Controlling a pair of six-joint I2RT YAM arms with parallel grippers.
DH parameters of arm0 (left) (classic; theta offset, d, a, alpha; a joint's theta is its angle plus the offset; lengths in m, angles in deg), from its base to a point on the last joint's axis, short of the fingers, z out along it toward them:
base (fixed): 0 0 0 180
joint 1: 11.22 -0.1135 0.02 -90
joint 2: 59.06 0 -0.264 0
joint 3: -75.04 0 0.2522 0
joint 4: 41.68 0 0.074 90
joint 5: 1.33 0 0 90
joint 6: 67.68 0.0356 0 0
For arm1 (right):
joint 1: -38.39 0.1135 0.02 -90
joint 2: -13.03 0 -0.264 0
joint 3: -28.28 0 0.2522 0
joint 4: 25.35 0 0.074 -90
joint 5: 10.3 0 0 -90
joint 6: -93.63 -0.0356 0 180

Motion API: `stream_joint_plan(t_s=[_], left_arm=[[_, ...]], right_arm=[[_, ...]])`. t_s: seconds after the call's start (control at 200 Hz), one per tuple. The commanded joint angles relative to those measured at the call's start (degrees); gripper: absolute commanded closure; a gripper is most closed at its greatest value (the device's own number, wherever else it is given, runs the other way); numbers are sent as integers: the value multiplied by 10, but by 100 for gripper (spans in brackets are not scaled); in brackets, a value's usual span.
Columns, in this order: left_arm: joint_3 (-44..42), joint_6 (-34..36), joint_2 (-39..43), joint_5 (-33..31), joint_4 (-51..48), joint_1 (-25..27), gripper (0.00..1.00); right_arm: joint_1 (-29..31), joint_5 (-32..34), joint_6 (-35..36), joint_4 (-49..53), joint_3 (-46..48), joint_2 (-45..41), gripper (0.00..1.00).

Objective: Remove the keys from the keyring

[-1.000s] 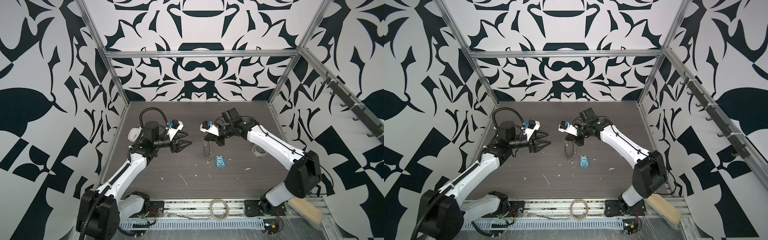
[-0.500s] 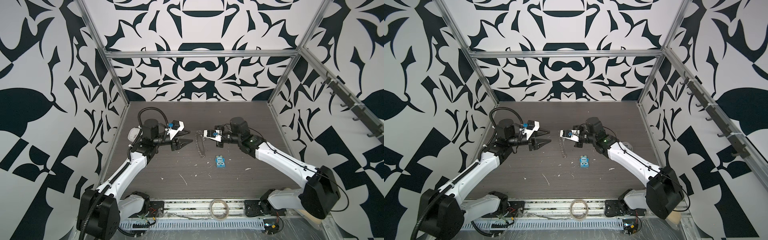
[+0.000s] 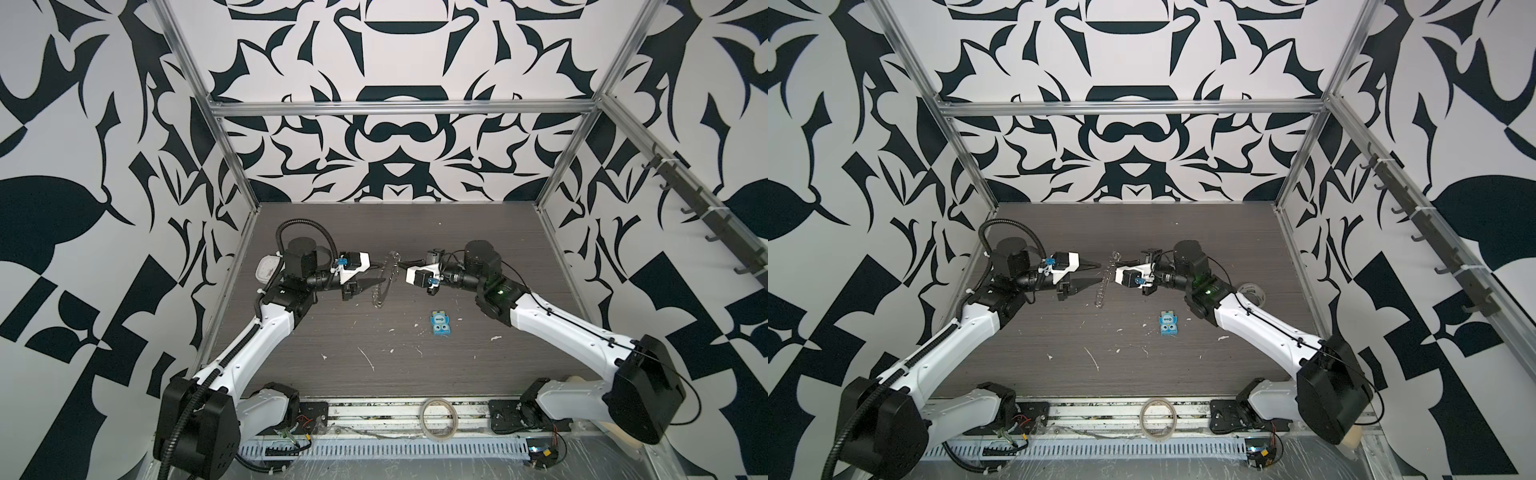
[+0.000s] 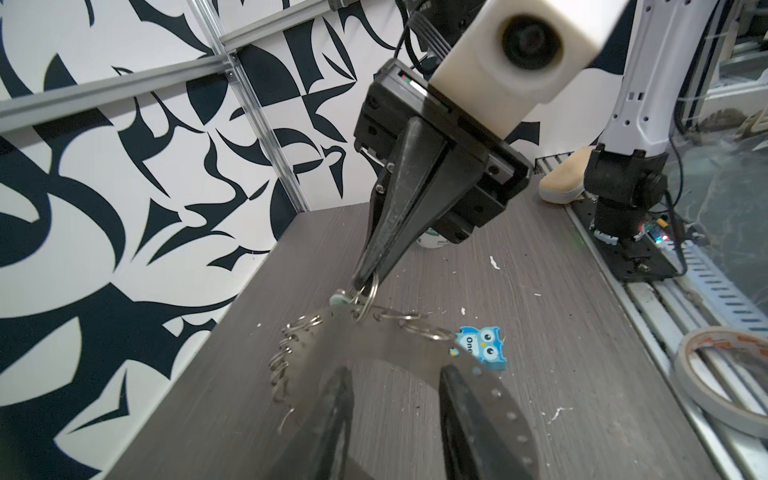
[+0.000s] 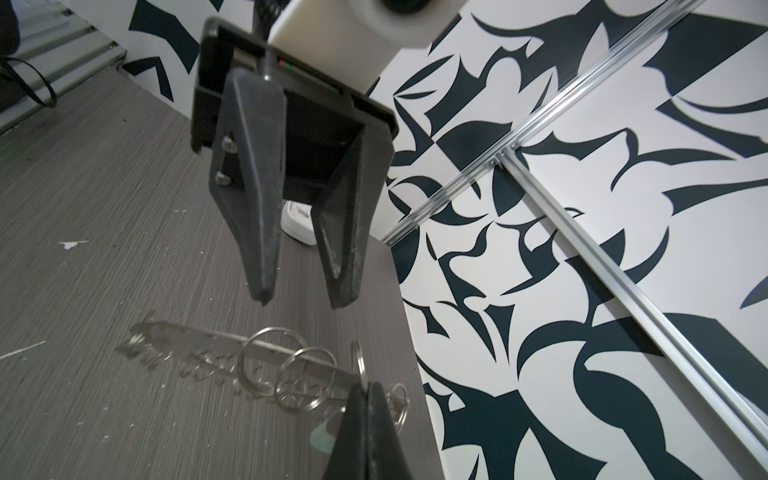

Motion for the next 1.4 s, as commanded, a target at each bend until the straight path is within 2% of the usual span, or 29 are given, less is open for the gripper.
stream_joint_plan(t_s=[0.0, 0.295, 0.605, 0.7, 0.815, 1.035, 1.19, 1.395], left_arm=[[-6, 27, -3, 3, 26, -2, 63], [-1, 46, 12, 0, 29, -2, 71], [12, 31, 6, -3, 66, -3, 75], [15, 26, 5, -4, 76, -3, 76], [21, 25, 7, -5, 71, -3, 76], [41, 85, 17, -23, -37, -4, 76], [70, 160, 14, -46, -131, -3, 76], [99, 177, -16, -42, -161, -1, 78]], right_arm=[[3, -35, -56, -60, -5, -15, 100], [4, -71, -208, -170, 5, 3, 100], [14, -71, -223, -169, 6, 9, 100], [19, -61, -207, -150, 6, 8, 100], [31, -14, -142, -81, -4, 1, 100], [45, 86, -57, -50, -4, 1, 100], [49, 100, -2, 58, -49, 6, 100], [54, 106, 10, 132, -83, 10, 100]])
